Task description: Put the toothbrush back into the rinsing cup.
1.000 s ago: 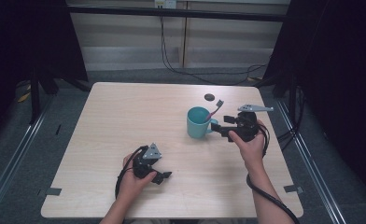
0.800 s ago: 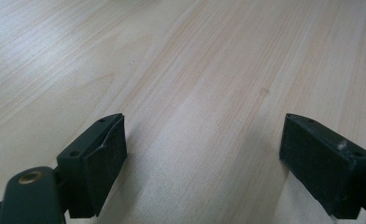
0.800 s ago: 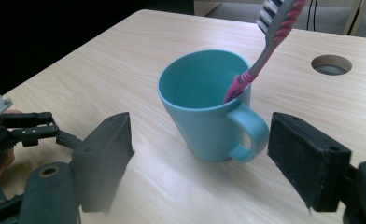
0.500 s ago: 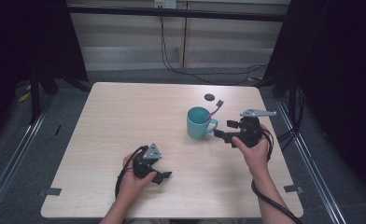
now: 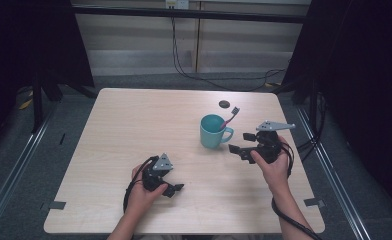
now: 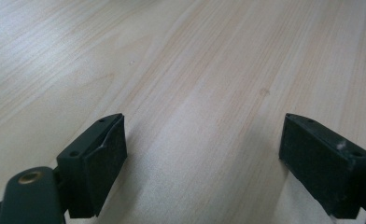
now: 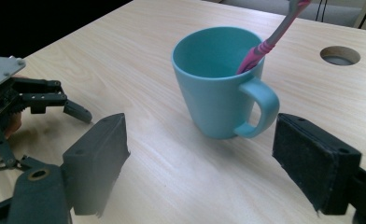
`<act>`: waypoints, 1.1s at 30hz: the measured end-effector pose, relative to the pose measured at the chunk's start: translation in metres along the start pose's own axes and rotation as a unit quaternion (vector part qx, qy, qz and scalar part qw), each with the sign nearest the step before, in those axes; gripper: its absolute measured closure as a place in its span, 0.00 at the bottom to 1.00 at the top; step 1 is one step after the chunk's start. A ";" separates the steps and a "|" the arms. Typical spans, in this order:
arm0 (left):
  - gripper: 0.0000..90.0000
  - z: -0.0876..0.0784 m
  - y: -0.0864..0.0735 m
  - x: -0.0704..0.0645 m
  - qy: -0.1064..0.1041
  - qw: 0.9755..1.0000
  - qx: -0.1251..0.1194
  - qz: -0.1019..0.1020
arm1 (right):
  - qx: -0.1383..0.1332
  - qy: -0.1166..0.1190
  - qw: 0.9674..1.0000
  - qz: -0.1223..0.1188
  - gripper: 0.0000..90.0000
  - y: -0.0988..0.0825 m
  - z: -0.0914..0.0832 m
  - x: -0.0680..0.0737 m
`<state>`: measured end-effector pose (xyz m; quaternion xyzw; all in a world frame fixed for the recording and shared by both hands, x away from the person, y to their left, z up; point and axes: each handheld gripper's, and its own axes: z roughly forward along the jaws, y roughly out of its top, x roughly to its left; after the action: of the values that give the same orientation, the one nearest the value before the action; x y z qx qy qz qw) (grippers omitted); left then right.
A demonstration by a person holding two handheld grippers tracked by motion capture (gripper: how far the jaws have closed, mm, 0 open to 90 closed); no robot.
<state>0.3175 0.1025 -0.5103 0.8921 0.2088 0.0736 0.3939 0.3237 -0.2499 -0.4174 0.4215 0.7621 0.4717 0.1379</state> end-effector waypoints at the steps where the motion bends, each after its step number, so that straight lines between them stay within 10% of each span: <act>1: 0.16 0.000 0.000 0.000 0.000 1.000 0.000 0.000 | 0.000 0.001 1.000 -0.002 0.20 -0.001 0.000 0.001; 33: 0.16 0.000 0.000 0.000 0.000 1.000 0.000 0.000 | 0.049 -0.001 0.999 -0.010 0.20 -0.062 0.006 0.003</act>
<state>0.3175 0.1024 -0.5103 0.8922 0.2084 0.0738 0.3938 0.2935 -0.2570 -0.4720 0.4199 0.7884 0.4325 0.1226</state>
